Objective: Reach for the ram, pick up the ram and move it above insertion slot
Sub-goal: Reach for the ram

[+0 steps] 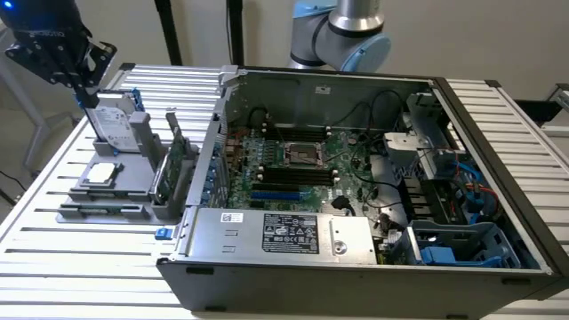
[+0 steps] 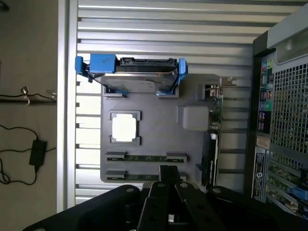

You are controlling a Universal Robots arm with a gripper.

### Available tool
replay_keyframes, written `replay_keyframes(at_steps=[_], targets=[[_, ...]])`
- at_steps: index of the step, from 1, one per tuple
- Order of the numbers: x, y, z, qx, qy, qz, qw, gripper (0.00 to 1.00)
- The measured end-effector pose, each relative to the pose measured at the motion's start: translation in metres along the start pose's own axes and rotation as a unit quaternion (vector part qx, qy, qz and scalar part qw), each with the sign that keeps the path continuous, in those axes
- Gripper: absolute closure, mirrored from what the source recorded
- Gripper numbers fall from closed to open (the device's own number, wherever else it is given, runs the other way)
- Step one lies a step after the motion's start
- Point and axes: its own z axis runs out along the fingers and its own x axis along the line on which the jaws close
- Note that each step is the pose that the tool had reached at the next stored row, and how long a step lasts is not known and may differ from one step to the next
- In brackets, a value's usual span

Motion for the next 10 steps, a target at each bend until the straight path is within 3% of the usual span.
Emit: replay_keyframes(at_steps=[10], targets=[[0.003, -0.0438, 0.0, -0.0007, -0.0002, 0.0, 1.0, 0.89]])
